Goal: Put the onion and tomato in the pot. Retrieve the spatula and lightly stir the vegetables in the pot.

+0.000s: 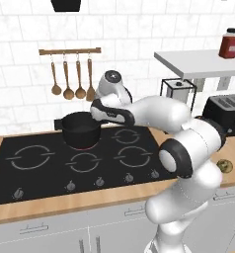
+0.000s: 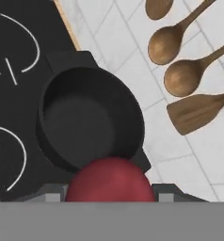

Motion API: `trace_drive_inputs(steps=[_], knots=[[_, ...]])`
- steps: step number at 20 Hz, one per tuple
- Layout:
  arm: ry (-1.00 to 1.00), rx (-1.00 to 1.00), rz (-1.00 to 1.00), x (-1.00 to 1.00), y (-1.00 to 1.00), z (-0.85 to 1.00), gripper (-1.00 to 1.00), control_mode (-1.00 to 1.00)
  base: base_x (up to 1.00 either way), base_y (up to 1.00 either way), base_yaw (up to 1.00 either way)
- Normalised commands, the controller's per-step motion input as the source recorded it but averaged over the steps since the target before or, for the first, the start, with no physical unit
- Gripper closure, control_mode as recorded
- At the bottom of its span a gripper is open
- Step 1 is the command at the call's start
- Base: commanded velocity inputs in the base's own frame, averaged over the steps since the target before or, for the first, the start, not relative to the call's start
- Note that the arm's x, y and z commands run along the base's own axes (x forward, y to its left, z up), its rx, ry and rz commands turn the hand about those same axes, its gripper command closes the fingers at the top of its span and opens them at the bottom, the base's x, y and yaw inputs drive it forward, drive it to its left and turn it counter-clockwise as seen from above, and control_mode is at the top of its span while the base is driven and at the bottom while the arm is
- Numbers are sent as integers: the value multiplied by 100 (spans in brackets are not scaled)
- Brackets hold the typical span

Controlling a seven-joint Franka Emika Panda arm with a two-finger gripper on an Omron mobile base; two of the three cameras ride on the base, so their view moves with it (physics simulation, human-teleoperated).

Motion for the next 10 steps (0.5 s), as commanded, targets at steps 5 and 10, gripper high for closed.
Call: trace_drive_inputs(steps=[5, 10], knots=[[10, 0, 0, 90, 58, -67, 100, -100, 0, 0, 0], [0, -4, 0, 48, 25, -67, 100, -100, 0, 0, 0]])
